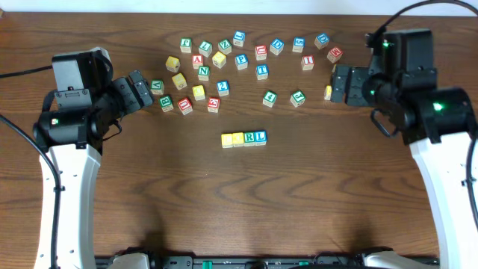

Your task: Spell out CORL

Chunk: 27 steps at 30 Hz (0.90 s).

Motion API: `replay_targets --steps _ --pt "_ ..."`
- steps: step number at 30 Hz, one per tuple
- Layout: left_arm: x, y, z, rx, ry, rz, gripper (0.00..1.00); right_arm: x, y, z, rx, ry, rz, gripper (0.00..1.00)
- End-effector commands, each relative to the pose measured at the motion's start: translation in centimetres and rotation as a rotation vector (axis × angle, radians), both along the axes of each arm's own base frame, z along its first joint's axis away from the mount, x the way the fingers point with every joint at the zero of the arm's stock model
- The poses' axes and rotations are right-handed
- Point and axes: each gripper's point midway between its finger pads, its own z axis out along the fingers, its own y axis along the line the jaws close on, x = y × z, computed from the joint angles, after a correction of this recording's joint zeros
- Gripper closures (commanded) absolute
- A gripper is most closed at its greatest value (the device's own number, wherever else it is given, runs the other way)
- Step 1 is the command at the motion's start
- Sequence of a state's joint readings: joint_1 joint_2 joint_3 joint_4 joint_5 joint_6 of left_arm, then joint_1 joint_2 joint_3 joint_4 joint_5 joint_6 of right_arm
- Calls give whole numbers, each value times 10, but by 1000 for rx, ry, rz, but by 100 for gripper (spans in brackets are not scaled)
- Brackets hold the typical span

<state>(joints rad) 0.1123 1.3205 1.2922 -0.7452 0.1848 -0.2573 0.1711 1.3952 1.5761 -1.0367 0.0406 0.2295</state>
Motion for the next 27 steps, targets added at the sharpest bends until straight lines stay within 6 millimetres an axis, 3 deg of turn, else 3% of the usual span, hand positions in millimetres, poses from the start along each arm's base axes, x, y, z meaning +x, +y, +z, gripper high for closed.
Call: replay_targets --steps 1,19,24,27 --pt "3 2 6 10 -13 -2 2 0 -7 10 -15 -27 -18 1" --pt "3 2 6 10 -13 -2 2 4 -10 18 -44 -75 -11 1" --pt "3 2 6 10 -13 -2 2 -4 -22 34 -92 -213 17 1" --pt "3 2 6 10 -13 -2 2 -19 -38 39 -72 -397 17 1"
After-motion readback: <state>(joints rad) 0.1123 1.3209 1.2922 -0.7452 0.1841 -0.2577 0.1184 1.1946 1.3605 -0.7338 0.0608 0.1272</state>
